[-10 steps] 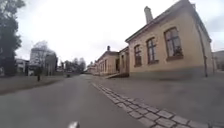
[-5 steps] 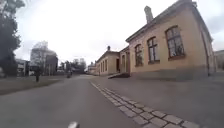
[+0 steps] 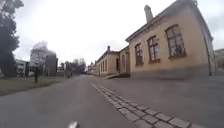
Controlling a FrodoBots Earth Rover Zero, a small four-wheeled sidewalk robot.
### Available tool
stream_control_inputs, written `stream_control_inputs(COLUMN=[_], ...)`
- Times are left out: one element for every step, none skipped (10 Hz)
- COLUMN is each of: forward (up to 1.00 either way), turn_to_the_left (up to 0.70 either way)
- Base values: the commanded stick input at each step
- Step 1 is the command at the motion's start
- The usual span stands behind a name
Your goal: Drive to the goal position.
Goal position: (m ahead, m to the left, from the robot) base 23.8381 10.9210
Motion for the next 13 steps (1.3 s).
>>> stream_control_inputs(forward=[0.7,0.63,0.25,0.24,0.24,0.25,0.25,0.31,0.63,0.7,0.7,0.7,0.7], turn_to_the_left=[0.0,0.0,0.0,0.0,0.0,0.0,0.0,0.0,0.0,0.0,0.0,0.0,0.0])
